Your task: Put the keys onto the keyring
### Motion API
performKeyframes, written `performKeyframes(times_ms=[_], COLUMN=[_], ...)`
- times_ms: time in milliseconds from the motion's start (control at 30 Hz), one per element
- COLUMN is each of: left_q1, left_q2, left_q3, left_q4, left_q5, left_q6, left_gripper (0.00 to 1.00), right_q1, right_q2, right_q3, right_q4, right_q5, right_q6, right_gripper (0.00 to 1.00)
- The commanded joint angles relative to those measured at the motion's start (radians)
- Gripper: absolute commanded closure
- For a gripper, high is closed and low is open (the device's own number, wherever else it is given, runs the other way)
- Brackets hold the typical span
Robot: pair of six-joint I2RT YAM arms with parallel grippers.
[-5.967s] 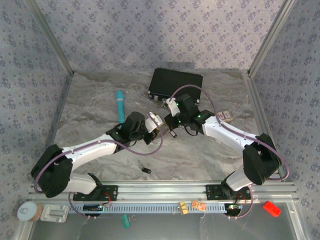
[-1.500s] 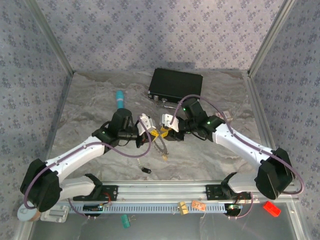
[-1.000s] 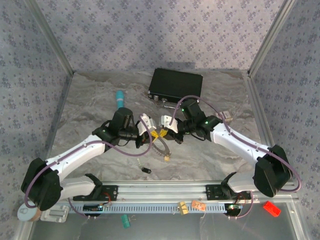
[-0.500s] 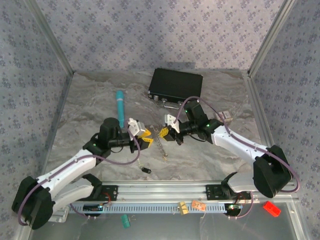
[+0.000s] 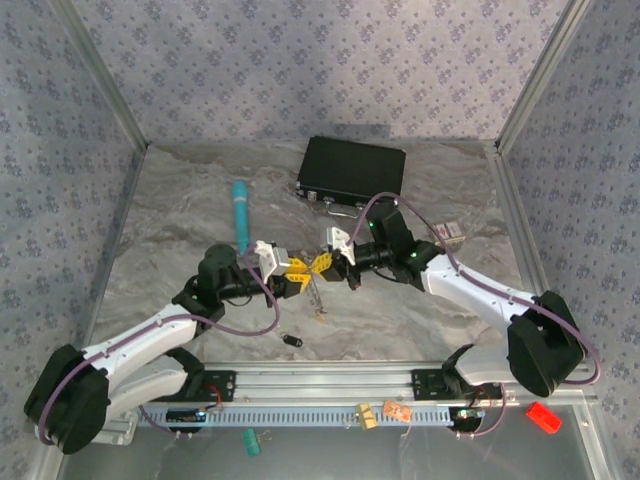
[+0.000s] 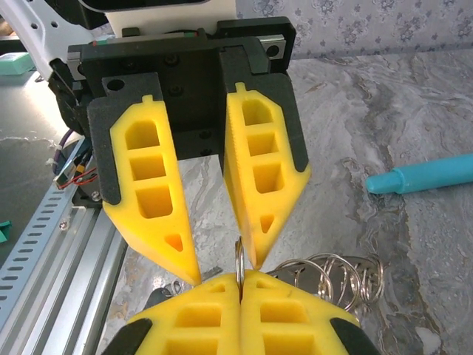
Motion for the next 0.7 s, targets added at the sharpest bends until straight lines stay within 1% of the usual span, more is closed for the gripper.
performKeyframes(times_ms=[0,33,100,167,300,367,400,433,467,500,567,600,667], left_q1=[-0.008,-0.008,-0.009,-0.010,-0.011,-0.009,-0.010,-0.011,-0.010,-0.014,-0.019,-0.022,-0.027], left_q2=[-0.008,-0.009,-0.012,-0.016,-0.034,-0.049,-0.057,-0.064,-0.070,-0.069,-0.055,-0.037,0.002], left_q3=[-0.003,-0.005,-0.006,-0.006,0.001,0.012,0.022,0.041,0.070,0.111,0.207,0.256,0.336], left_q4=[0.044,0.048,0.051,0.049,0.010,-0.031,-0.068,-0.115,-0.186,-0.276,-0.456,-0.543,-0.662], left_q5=[0.005,0.004,0.004,0.006,0.006,-0.012,-0.026,-0.042,-0.071,-0.113,-0.206,-0.247,-0.295], left_q6=[0.002,0.000,0.000,0.001,0.019,0.031,0.041,0.054,0.070,0.078,0.073,0.052,-0.005], left_gripper=[0.74,0.76,0.83,0.89,1.00,1.00,1.00,1.00,1.00,1.00,1.00,1.00,1.00], right_q1=[0.014,0.016,0.023,0.027,0.030,0.031,0.031,0.030,0.026,0.017,-0.012,-0.025,-0.026], right_q2=[-0.027,-0.026,-0.025,-0.026,-0.027,-0.031,-0.035,-0.043,-0.052,-0.063,-0.087,-0.100,-0.122], right_q3=[0.001,0.002,0.002,0.001,-0.003,-0.003,-0.001,-0.001,-0.001,-0.001,0.001,0.002,0.005], right_q4=[0.037,0.036,0.035,0.038,0.033,0.011,-0.005,-0.022,-0.045,-0.064,-0.092,-0.110,-0.147], right_q5=[-0.028,-0.025,-0.022,-0.016,-0.004,0.030,0.065,0.103,0.151,0.200,0.254,0.272,0.295], right_q6=[0.019,0.020,0.020,0.022,0.020,0.008,-0.002,-0.014,-0.030,-0.041,-0.034,-0.024,-0.020], right_gripper=[1.00,1.00,1.00,1.00,1.00,1.00,0.90,0.77,0.69,0.67,0.64,0.64,0.65])
